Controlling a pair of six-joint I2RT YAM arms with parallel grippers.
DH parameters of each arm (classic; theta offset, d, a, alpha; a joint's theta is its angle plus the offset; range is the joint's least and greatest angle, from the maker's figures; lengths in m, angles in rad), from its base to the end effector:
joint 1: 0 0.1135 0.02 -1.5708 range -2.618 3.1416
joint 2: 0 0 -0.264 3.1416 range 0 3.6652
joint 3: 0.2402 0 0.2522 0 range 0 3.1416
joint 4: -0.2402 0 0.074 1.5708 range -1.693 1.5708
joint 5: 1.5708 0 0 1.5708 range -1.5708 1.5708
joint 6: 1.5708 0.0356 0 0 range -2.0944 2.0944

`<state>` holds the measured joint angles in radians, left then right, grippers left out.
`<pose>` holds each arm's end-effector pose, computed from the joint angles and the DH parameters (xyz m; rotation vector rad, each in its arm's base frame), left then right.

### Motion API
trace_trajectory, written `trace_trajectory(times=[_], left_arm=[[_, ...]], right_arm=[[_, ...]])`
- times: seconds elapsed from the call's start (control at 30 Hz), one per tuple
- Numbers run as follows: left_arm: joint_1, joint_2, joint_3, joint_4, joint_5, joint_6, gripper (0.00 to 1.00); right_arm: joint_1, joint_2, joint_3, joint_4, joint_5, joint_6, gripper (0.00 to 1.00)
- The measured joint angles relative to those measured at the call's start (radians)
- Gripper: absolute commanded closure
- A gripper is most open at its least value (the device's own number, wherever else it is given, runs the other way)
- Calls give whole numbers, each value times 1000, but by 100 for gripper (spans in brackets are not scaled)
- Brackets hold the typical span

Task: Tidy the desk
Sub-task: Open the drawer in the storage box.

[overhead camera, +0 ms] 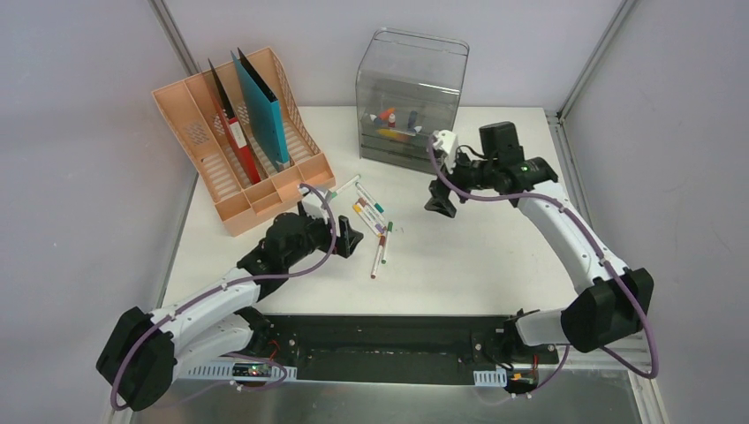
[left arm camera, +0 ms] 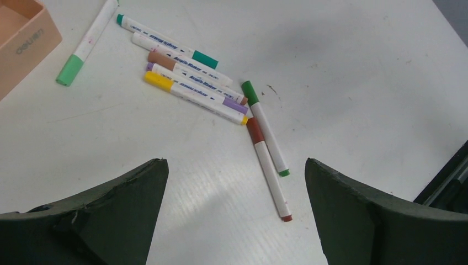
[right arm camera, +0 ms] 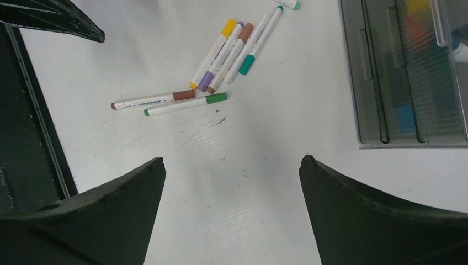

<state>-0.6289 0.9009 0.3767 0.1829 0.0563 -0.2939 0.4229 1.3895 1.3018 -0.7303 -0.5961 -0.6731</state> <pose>0.1617 -0.1201 0.2131 0.3670 1.9356 -0.6688 0.2584 0.1382 0.3360 -1.4161 1.7918 0.5792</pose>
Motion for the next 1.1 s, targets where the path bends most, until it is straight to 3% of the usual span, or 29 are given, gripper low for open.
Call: trace_trajectory(times=[0.17, 0.37, 0.67, 1.1], left_arm=[[0, 109, 0, 146, 27, -60, 1], [0, 298, 61, 245, 56, -129, 2], [1, 474, 200, 321, 106, -207, 2], [26, 602, 227, 430, 117, -294, 4]], right_arm=[[-109, -47, -48, -2, -138, 3, 4], [-131, -53, -51, -16, -230, 1, 1], [-131, -76, -51, -54, -251, -24, 1], [-138, -76, -51, -77, -250, -45, 1]])
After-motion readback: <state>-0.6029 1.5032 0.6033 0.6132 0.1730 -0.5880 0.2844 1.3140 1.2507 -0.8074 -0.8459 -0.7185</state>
